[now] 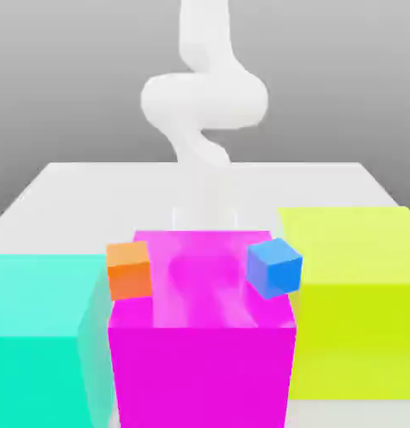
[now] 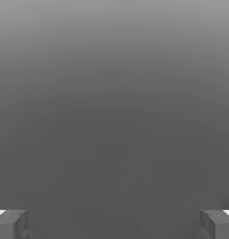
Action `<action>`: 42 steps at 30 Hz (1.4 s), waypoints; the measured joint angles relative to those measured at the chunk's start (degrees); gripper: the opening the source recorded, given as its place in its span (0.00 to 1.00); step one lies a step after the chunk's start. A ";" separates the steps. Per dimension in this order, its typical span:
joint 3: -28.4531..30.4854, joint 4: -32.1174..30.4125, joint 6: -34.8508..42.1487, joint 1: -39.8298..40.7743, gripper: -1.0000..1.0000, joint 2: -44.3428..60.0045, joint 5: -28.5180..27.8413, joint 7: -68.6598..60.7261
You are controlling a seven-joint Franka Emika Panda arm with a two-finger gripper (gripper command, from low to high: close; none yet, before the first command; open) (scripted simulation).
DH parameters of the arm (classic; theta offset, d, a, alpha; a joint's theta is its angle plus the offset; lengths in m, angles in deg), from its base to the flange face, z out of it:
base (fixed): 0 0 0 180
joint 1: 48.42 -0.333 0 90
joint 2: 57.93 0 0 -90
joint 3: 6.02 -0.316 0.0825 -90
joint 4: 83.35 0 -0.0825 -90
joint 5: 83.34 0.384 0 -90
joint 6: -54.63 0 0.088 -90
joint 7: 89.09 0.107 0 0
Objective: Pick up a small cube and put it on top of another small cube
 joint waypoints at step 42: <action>23.69 -17.98 -30.13 23.88 0.00 60.05 25.50 -49.48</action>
